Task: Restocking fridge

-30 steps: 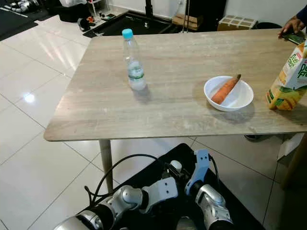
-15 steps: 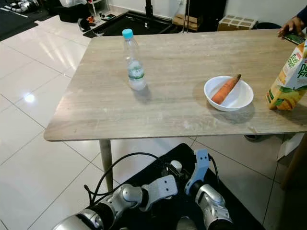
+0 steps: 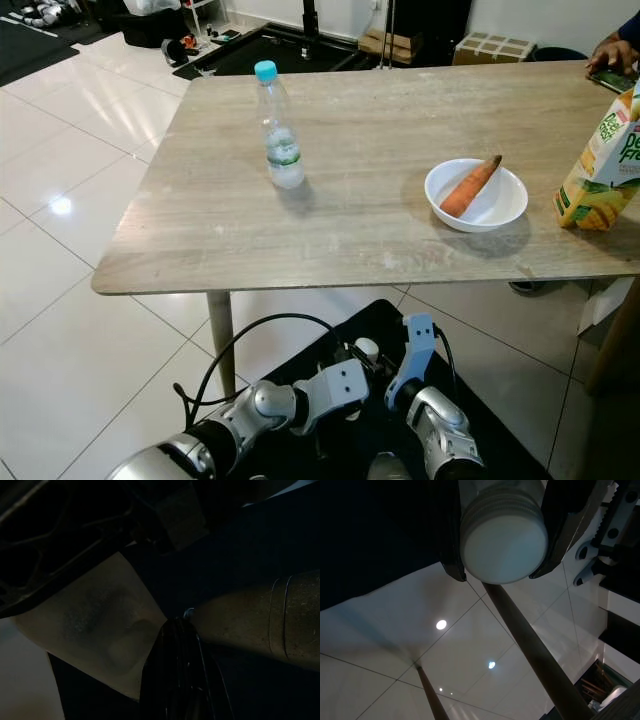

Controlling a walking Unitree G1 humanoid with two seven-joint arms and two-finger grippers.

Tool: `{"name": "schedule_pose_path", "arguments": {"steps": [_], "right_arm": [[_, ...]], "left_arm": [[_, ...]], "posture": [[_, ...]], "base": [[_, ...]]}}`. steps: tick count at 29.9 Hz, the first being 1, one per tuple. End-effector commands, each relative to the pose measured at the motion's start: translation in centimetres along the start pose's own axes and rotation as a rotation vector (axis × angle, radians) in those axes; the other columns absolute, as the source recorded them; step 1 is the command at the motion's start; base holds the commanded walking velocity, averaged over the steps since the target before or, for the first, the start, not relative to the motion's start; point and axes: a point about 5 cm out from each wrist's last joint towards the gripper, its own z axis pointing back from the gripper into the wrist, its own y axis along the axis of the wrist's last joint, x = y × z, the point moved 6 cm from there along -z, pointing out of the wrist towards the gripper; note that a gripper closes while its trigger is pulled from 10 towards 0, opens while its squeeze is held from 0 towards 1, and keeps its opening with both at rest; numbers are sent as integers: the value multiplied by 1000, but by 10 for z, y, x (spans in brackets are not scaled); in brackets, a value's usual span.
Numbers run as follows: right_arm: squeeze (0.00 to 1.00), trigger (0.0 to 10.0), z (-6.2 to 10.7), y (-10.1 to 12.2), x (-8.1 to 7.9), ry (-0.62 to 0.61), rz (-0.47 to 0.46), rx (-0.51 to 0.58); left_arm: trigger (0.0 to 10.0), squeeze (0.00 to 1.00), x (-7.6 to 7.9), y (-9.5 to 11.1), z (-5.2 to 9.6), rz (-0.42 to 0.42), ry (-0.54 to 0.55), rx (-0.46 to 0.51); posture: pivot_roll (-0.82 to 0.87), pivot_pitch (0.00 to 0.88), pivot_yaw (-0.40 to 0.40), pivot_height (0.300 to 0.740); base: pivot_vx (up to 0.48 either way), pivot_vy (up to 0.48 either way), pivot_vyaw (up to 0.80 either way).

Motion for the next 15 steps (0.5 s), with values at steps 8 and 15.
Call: {"name": "schedule_pose_path", "arguments": {"steps": [8,15], "right_arm": [[0,10000,0,-4,0,-7,-1,-9],[0,10000,0,-4,0,-7,0,-8]], "left_arm": [[10000,1000,-1,-12,5,15,-9,-43],[10000,0,-2,-13,5,-4,-1,-55]], "posture": [[-209,139,68,725],[-209,139,69,725]], "base": [[0,0,0],[0,0,0]]}}
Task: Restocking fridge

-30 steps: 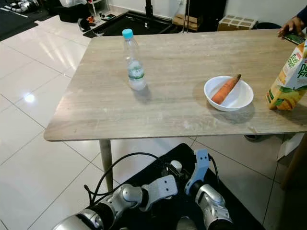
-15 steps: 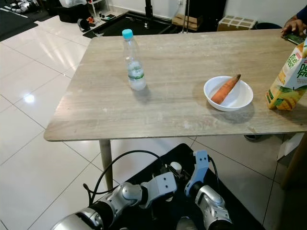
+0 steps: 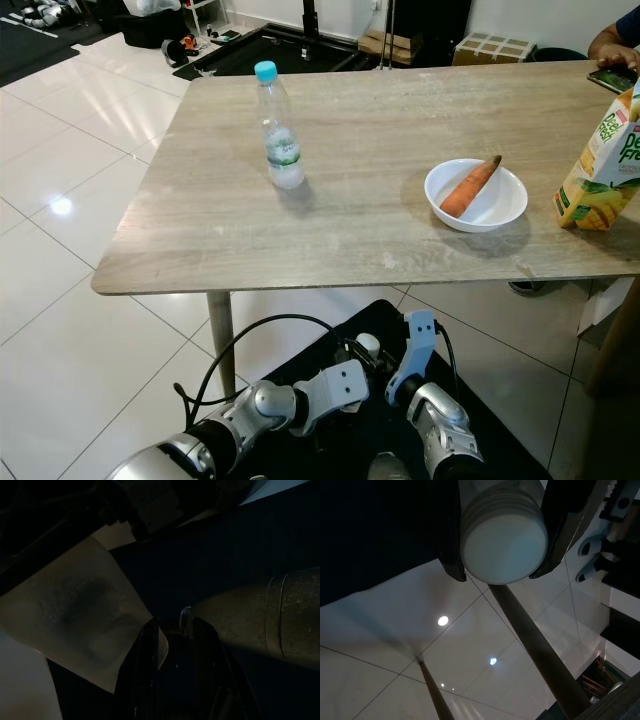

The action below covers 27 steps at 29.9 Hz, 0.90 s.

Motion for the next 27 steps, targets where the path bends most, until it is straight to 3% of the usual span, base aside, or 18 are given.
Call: {"name": "schedule_pose_path", "arguments": {"steps": [1,2,3,4,7,8,9,10,20,21,25,26,27], "right_arm": [[0,10000,2,-8,0,-6,-9,-21],[0,10000,2,-8,0,-6,-9,-21],[0,10000,2,-8,0,-6,-9,-21],[0,10000,3,-8,1,-6,-9,-21],[0,10000,3,-8,1,-7,-9,-20],[0,10000,3,-8,1,-8,-9,-20],[0,10000,3,-8,1,-8,-9,-20],[0,10000,3,-8,1,-8,-9,-19],[0,10000,3,-7,2,-11,-8,-18],[0,10000,3,-8,2,-12,-8,-17],[0,10000,3,-8,2,-12,-8,-17],[0,10000,3,-8,2,-12,-8,-18],[0,10000,3,-8,2,-12,-7,-18]], "left_arm": [[10000,0,-3,-12,5,8,6,-46],[10000,0,-3,-12,5,8,6,-46],[10000,910,-2,-12,5,23,-1,-42],[10000,1000,-2,-11,5,24,-1,-40],[10000,1000,-3,-11,5,23,-1,-40],[10000,212,-4,-12,5,12,7,-46],[10000,212,-4,-12,5,12,7,-46],[10000,0,-4,-12,5,11,8,-48],[10000,0,-3,-11,5,21,0,-45],[10000,1000,-1,-11,5,35,-13,-42],[10000,1000,-2,-11,5,24,-9,-43],[10000,0,-3,-12,5,14,-2,-49],[10000,0,-3,-13,5,7,3,-53]], "posture": [[-210,139,69,725],[-210,139,69,725],[-210,138,69,725],[-210,138,69,725],[-210,139,70,725],[-210,138,71,725],[-210,138,71,725],[-210,138,71,725],[-212,137,73,725],[-211,137,73,725],[-211,138,72,725],[-211,137,72,725],[-211,137,72,725]], "base": [[0,0,0],[0,0,0],[0,0,0],[0,0,0],[0,0,0],[0,0,0],[0,0,0],[0,0,0],[0,0,0],[0,0,0],[0,0,0],[0,0,0],[0,0,0]]}}
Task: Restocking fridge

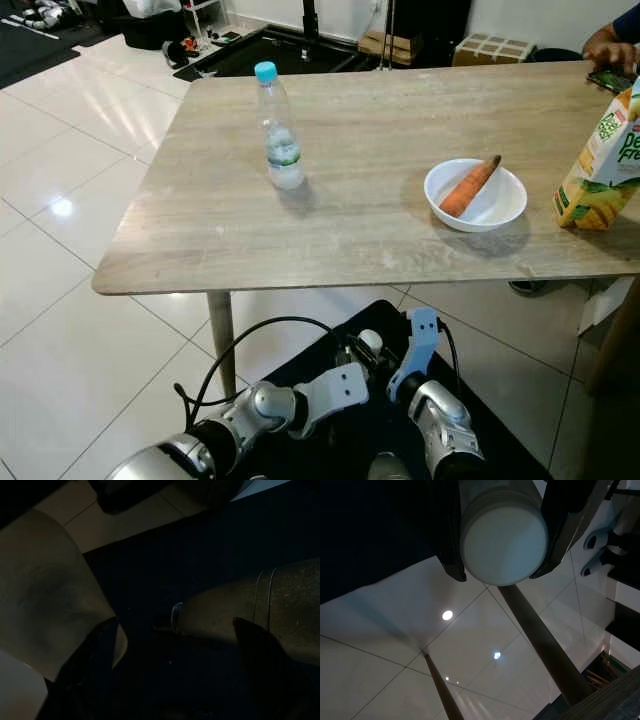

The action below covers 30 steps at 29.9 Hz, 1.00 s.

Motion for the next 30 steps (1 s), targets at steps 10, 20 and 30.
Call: {"name": "schedule_pose_path", "arguments": {"steps": [10,20,30], "right_arm": [[0,10000,3,-13,-2,7,-15,-41],[0,10000,5,-14,0,0,-11,-46],[0,10000,6,-16,0,1,-8,-50]], "left_arm": [[10000,0,-9,-12,6,-3,42,-45],[10000,408,-8,-14,7,-8,50,-51],[10000,1000,-5,-15,8,6,24,-45]], "posture": [[-213,139,71,725],[-215,140,71,725],[-217,138,75,725]], "base": [[0,0,0],[0,0,0],[0,0,0]]}}
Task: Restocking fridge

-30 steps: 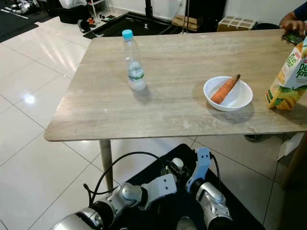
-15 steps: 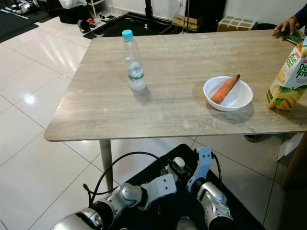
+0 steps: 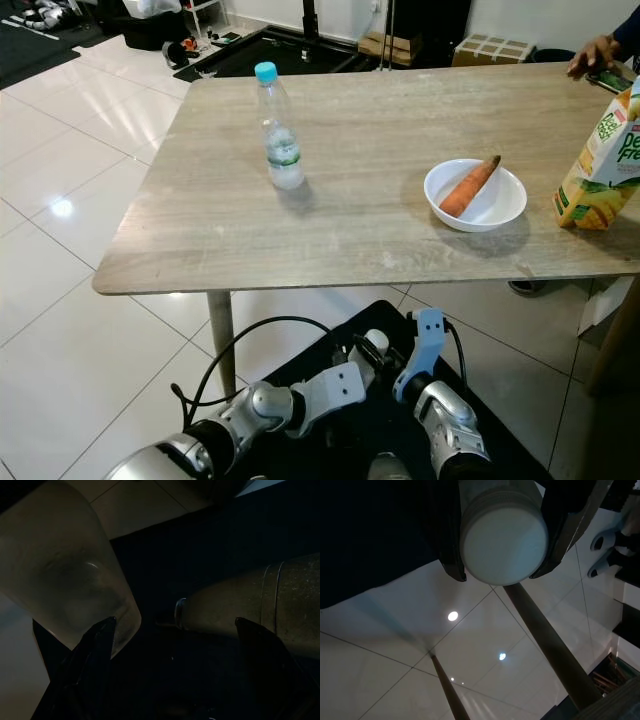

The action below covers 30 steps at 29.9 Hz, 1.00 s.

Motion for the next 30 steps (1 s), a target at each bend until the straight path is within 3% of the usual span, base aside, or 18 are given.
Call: {"name": "schedule_pose_path", "arguments": {"steps": [1,3,4,10,11,15,16,17,24,30], "right_arm": [[0,10000,2,-14,-4,11,-19,-42],[0,10000,2,-14,-4,11,-20,-42],[0,10000,2,-14,-4,11,-19,-43],[0,10000,2,-15,-4,11,-19,-44],[0,10000,2,-15,-4,11,-19,-45],[0,10000,2,-15,-4,12,-18,-47],[0,10000,2,-15,-5,13,-17,-47],[0,10000,2,-15,-5,13,-16,-47],[0,10000,1,-13,-5,19,-13,-44],[0,10000,-3,-8,-11,54,-13,-27]], "left_arm": [[10000,0,-5,-11,6,1,25,-32],[10000,0,-6,-11,6,4,32,-32],[10000,1000,-5,-10,6,22,24,-24],[10000,1000,-6,-11,6,1,37,-31],[10000,0,-7,-13,7,-8,43,-39],[10000,0,-6,-14,7,-6,42,-43],[8588,0,-5,-13,7,-1,35,-34],[0,0,-5,-11,6,11,31,-19],[0,0,-9,8,4,28,45,71],[0,0,-9,14,3,18,38,87]], "posture": [[-217,138,75,725],[-217,138,75,725],[-217,139,76,725],[-217,137,75,725],[-217,134,75,725],[-217,129,74,725],[-218,128,74,725],[-219,125,74,725],[-221,118,74,725],[-227,114,77,725]], "base": [[0,0,0],[0,0,0],[0,0,0],[0,0,0],[0,0,0],[0,0,0],[0,0,0],[0,0,0],[0,0,0],[0,0,0]]}}
